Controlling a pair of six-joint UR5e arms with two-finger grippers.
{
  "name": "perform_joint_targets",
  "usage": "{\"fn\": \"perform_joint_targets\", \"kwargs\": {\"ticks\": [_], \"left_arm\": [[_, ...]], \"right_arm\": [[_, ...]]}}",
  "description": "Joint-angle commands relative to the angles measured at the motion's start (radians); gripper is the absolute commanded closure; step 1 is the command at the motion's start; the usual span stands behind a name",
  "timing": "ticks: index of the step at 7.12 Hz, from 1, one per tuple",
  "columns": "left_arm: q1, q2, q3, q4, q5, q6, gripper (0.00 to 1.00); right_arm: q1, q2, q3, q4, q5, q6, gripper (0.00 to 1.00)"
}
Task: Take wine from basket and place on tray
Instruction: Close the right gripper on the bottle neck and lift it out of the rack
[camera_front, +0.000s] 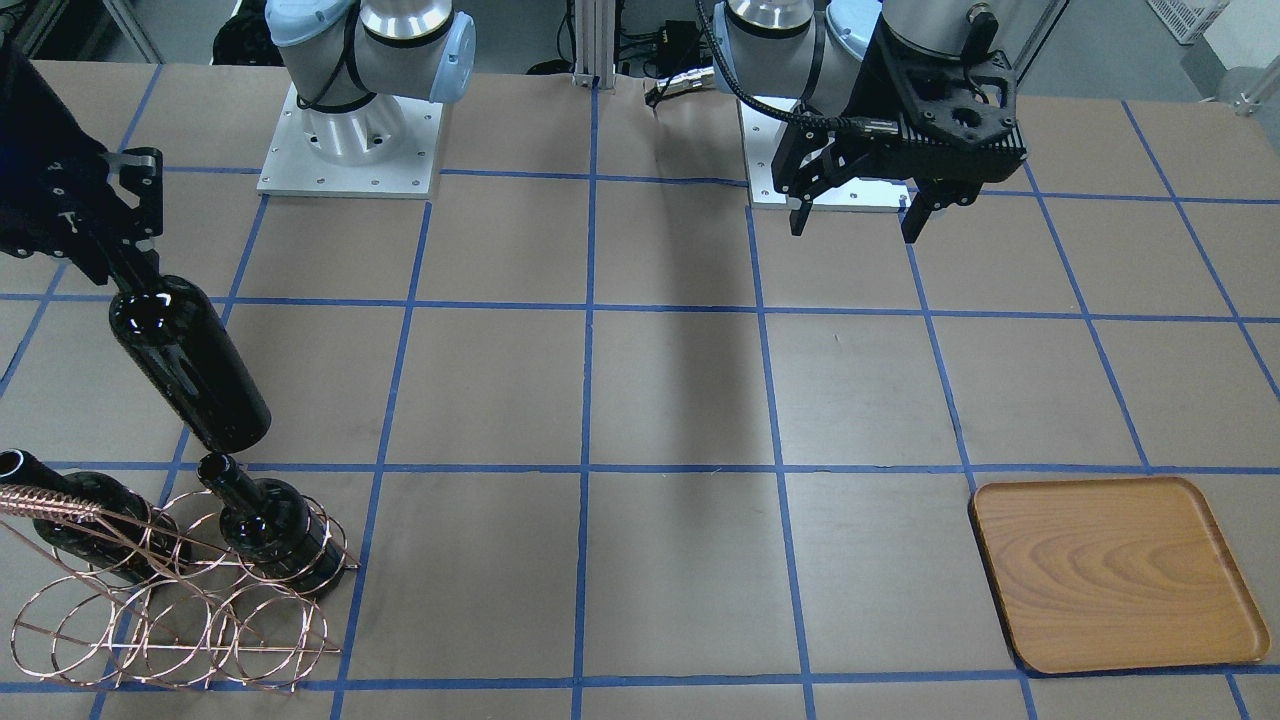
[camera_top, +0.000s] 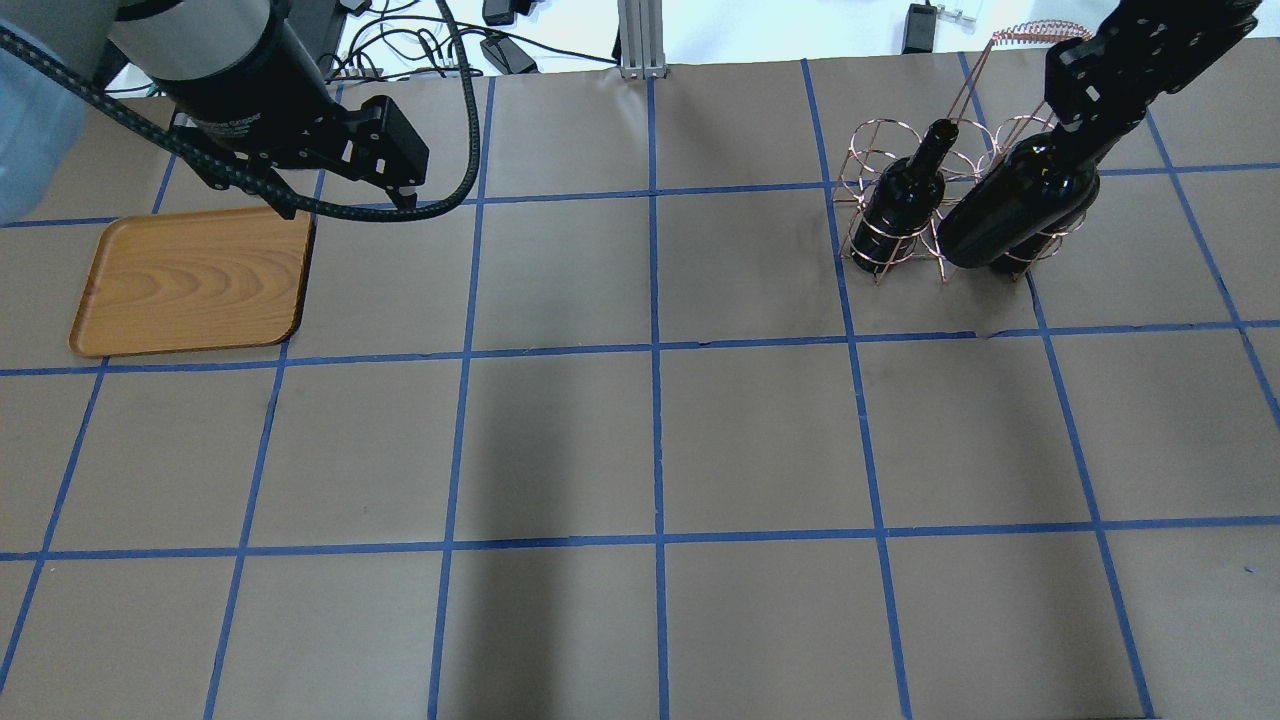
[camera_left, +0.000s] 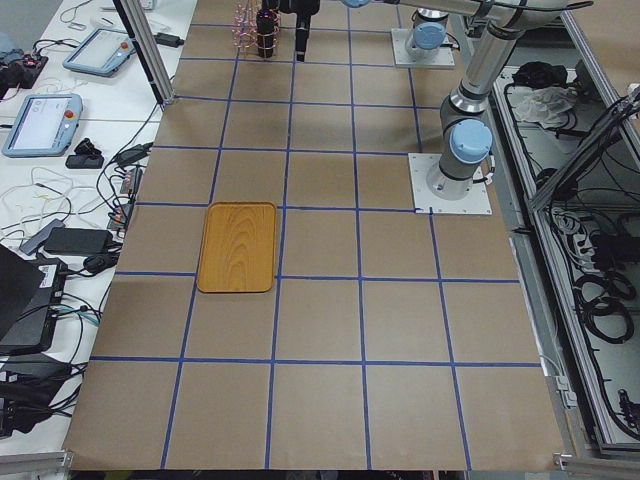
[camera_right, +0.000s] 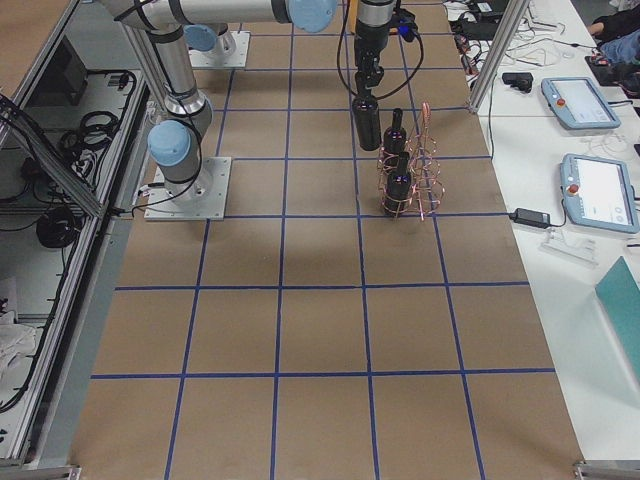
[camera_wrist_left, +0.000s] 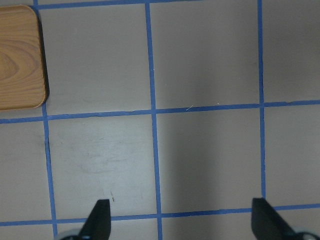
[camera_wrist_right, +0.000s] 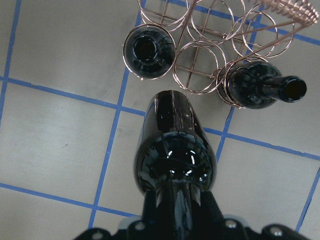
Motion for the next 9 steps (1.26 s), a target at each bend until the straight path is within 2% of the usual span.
{"fn": "perform_joint_targets", "kwargs": {"ticks": [1, 2, 4, 5, 7, 9], "left_arm": [[0.0, 0.0, 0.0, 0.0, 0.001, 0.0, 0.0], [0.0, 0.0, 0.0, 0.0, 0.001, 0.0, 0.0], [0.0, 0.0, 0.0, 0.0, 0.001, 0.0, 0.0], [0.0, 0.0, 0.0, 0.0, 0.001, 0.0, 0.0], [0.0, 0.0, 0.0, 0.0, 0.001, 0.0, 0.0], [0.0, 0.0, 0.0, 0.0, 0.0, 0.0, 0.0]], "right_arm": [[0.094, 0.008, 0.001, 0.005, -0.003, 0.116, 1.0], [0.143, 0.025, 0.001, 0.007, 0.009, 0.21, 1.0], [0.324, 0.083, 0.001, -0.008, 0.025, 0.473, 1.0], [0.405, 0.124, 0.001, -0.056, 0.04, 0.591, 1.0], [0.508, 0.172, 0.001, -0.077, 0.097, 0.779, 1.0], [0.608, 0.222, 0.003, -0.126, 0.099, 0.909, 1.0]]}}
